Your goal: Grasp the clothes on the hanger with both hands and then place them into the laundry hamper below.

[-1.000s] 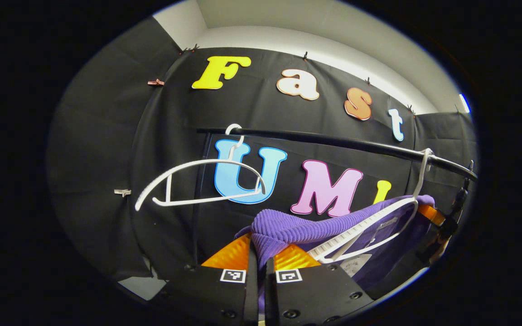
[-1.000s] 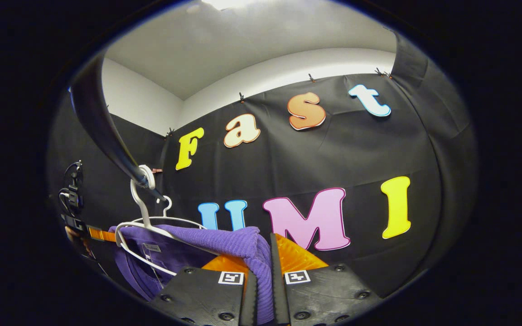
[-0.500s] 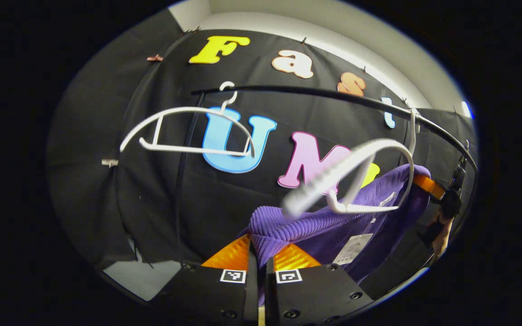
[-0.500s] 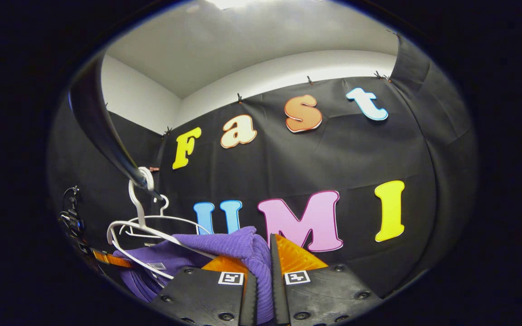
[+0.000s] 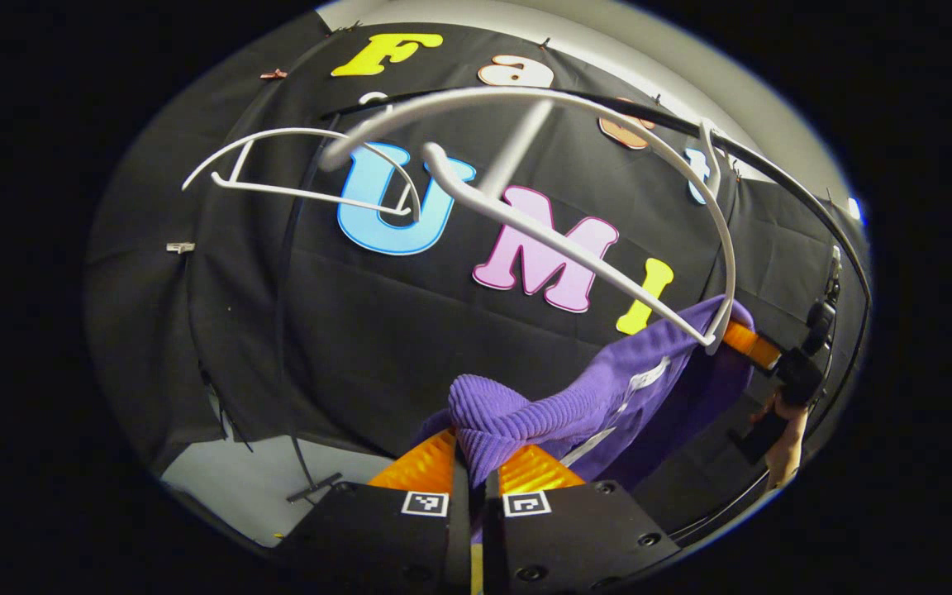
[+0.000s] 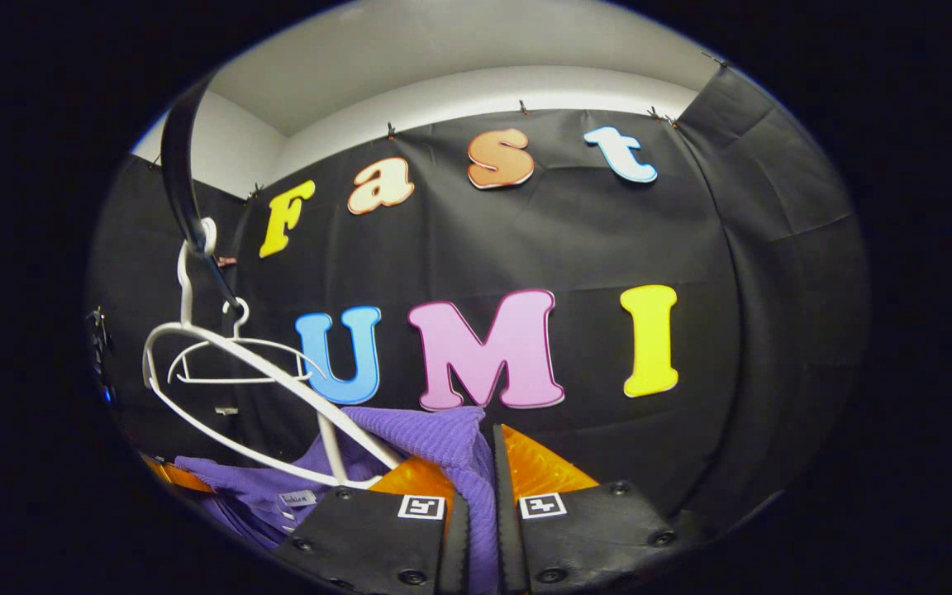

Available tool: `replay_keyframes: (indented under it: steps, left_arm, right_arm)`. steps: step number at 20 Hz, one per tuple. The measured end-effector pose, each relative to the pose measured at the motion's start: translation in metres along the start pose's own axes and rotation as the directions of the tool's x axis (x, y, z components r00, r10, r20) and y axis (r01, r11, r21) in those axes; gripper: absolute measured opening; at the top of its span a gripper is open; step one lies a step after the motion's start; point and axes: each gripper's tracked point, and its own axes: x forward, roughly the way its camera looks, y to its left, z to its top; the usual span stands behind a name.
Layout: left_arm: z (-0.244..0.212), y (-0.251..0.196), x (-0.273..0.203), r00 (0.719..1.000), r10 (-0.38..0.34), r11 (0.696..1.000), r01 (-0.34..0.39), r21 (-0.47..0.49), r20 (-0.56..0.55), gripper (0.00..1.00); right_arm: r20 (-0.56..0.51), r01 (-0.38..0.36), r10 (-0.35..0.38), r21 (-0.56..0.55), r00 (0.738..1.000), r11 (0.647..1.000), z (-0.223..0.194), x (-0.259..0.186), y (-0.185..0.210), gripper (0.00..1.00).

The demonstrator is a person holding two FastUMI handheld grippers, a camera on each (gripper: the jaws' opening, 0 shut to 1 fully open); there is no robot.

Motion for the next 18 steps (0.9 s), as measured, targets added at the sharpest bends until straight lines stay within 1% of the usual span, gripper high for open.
replay_keyframes:
  steps: [2,4,8,11,13,15,16,17,18]
  left_arm:
    - [-0.017,-0.015,-0.002,0.999,-0.025,0.999,0.026,0.019,-0.045,0.10]
    - [-0.021,-0.028,-0.002,0.997,-0.048,0.998,0.051,0.039,-0.061,0.10]
    - [-0.043,-0.051,-0.005,0.990,-0.093,0.994,0.098,0.043,-0.109,0.10]
    - [-0.055,-0.059,-0.010,0.984,-0.103,0.992,0.112,0.053,-0.144,0.10]
    - [-0.064,-0.060,-0.014,0.980,-0.108,0.992,0.118,0.049,-0.166,0.10]
    - [-0.071,-0.064,-0.015,0.978,-0.107,0.992,0.116,0.041,-0.182,0.10]
    - [-0.076,-0.064,-0.016,0.976,-0.106,0.993,0.115,0.035,-0.188,0.10]
    - [-0.079,-0.064,-0.018,0.975,-0.107,0.993,0.115,0.028,-0.197,0.10]
    - [-0.083,-0.065,-0.020,0.973,-0.106,0.993,0.113,0.023,-0.207,0.10]
  right_arm:
    - [-0.049,0.011,-0.011,0.008,0.999,1.000,-0.019,-0.010,-0.001,0.18]
    - [-0.085,0.010,-0.010,0.004,0.996,1.000,-0.035,-0.021,0.001,0.18]
    - [-0.185,-0.001,-0.007,-0.042,0.983,0.999,-0.071,-0.040,0.006,0.18]
    - [-0.267,-0.067,0.058,-0.025,0.962,0.997,-0.099,-0.063,0.029,0.19]
    - [-0.317,-0.121,0.109,-0.018,0.942,0.993,-0.116,-0.077,0.049,0.19]
    - [-0.350,-0.173,0.173,0.034,0.920,0.984,-0.126,-0.090,0.074,0.18]
    - [-0.365,-0.200,0.207,0.059,0.908,0.978,-0.130,-0.094,0.089,0.14]
    - [-0.381,-0.229,0.241,0.076,0.893,0.970,-0.135,-0.100,0.103,0.19]
    - [-0.395,-0.260,0.271,0.082,0.878,0.962,-0.139,-0.106,0.116,0.19]
